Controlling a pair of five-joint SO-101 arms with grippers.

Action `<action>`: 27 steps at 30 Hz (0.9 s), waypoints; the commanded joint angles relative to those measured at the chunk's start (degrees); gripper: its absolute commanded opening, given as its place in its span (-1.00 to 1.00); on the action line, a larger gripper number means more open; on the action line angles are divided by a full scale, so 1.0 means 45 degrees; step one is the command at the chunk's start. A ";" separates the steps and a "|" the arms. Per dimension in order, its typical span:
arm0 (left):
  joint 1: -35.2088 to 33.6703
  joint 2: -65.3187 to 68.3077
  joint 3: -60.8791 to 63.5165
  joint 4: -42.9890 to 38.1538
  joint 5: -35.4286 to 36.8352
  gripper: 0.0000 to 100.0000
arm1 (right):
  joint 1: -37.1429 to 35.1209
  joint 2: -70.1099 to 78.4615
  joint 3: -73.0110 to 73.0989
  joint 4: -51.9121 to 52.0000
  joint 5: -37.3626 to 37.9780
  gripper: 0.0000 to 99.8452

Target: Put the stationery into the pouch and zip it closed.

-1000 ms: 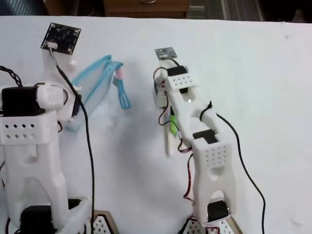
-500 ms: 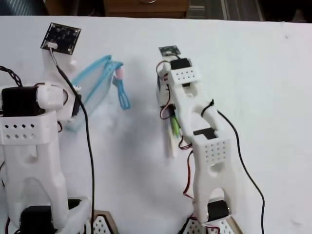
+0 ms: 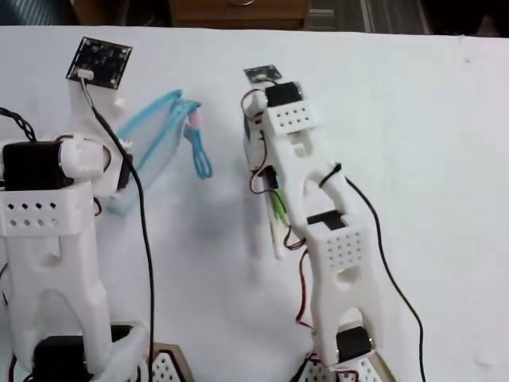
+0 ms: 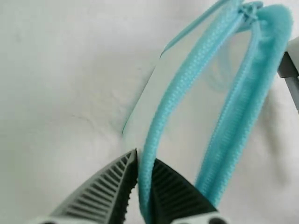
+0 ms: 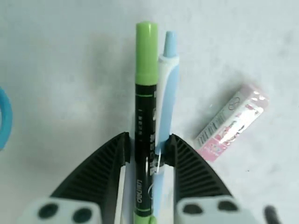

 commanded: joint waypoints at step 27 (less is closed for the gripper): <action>-0.0088 -0.0029 -0.0078 0.0039 0.0078 -0.95 | -0.0850 0.2569 -0.3302 -0.0967 -0.0313 -0.76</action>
